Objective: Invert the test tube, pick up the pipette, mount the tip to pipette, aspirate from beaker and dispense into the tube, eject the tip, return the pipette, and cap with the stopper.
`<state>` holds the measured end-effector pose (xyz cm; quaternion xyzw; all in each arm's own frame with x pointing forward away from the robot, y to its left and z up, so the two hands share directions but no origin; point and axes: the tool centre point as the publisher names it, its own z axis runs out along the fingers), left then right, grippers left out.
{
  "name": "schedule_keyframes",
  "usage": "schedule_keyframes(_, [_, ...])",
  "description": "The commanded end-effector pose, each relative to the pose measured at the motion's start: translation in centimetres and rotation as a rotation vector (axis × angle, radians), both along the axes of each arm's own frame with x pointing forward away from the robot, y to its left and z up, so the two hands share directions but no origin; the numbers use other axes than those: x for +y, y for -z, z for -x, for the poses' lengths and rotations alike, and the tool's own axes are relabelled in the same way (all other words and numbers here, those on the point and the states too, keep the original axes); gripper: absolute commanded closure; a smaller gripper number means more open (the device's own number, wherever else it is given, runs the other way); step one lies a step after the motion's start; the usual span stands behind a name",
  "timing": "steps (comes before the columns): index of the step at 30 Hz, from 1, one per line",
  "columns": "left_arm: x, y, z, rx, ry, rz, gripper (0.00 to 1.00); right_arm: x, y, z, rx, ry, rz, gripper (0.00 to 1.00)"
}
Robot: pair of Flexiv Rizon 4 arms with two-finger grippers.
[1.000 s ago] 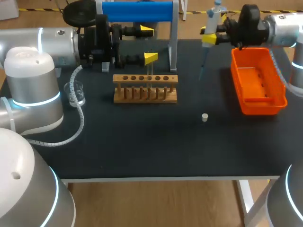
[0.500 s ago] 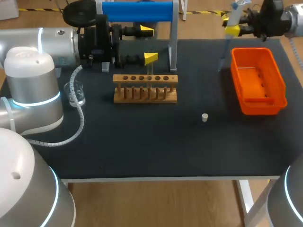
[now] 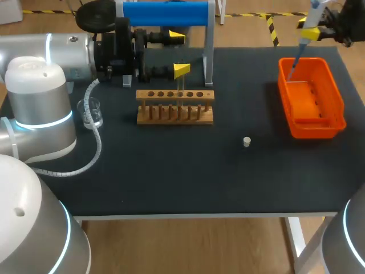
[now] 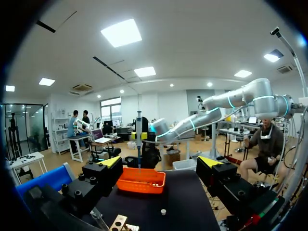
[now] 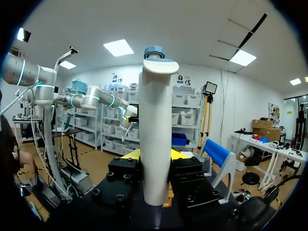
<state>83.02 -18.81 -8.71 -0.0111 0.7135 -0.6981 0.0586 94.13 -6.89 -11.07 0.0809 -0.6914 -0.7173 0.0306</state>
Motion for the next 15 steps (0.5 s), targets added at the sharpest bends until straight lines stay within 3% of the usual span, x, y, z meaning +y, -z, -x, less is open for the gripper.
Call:
schedule_keyframes(1, [0.0,0.1,0.0,-0.002,-0.003,0.003,0.0,-2.6,0.2,0.0,0.004,-0.006,0.005,1.0])
schedule_keyframes(8, [0.0,0.1,0.0,-0.002,-0.003,0.003,0.0,-5.1,0.4,0.3,0.017,-0.012,-0.011,1.0])
schedule_keyframes(15, [0.0,0.1,0.0,-0.002,-0.003,0.003,0.0,-5.8,0.5,0.3,0.013,-0.024,0.016,1.0])
